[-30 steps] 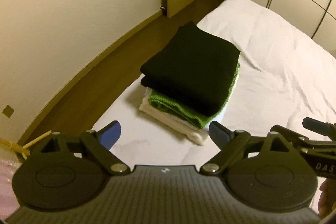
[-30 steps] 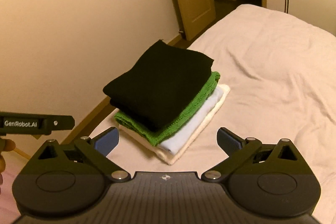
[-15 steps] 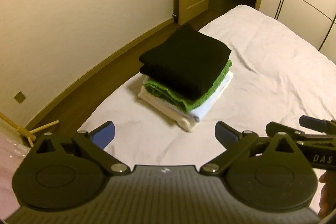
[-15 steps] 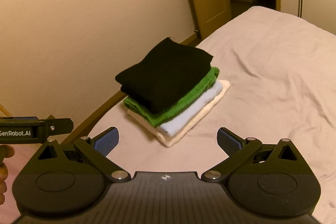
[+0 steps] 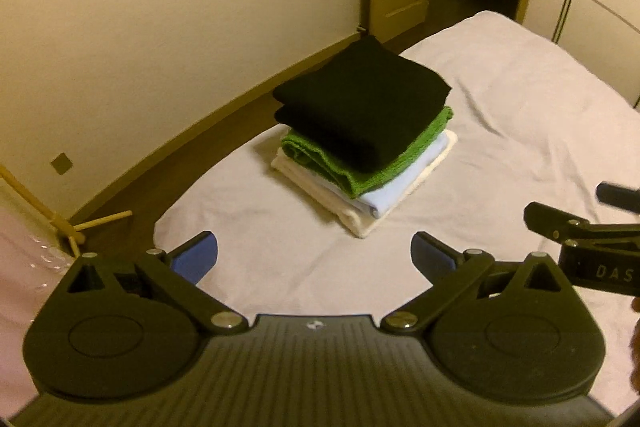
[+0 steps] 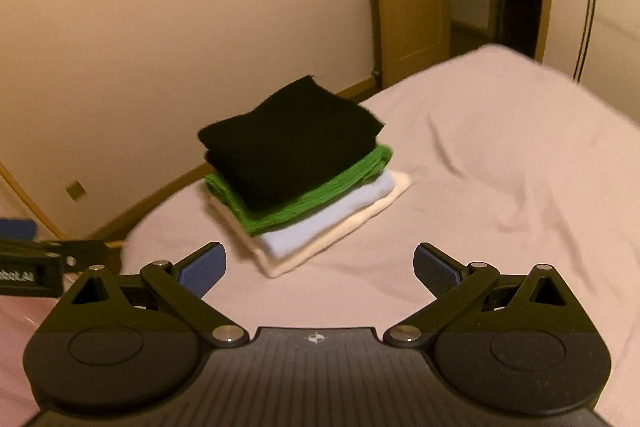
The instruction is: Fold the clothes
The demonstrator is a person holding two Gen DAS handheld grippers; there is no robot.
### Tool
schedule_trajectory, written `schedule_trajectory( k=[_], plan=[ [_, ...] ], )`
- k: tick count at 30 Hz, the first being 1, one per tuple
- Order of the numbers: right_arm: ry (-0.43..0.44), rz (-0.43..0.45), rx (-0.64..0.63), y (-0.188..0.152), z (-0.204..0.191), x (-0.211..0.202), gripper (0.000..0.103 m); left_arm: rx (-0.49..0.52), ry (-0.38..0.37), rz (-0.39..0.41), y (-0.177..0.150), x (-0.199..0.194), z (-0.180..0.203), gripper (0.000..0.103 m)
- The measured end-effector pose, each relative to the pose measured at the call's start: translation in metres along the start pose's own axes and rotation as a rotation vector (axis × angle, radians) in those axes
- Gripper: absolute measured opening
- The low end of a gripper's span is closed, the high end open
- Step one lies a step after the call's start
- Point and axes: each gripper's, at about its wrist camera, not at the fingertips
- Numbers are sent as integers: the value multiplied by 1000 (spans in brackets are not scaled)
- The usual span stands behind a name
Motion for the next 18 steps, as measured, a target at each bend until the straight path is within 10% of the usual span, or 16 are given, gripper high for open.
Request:
schedule_trajectory(
  k=[18],
  plan=[
    [74,-79,58,19,41,30,103,-15,89,-48,2,18,41,102]
  ],
)
Point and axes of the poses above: each gripper's, at about its wrist camera, not at the fingertips, and x roughly the way its jaws point, z to its right, y to its top, and after that the axes turned 10 degrees about x, right-handed
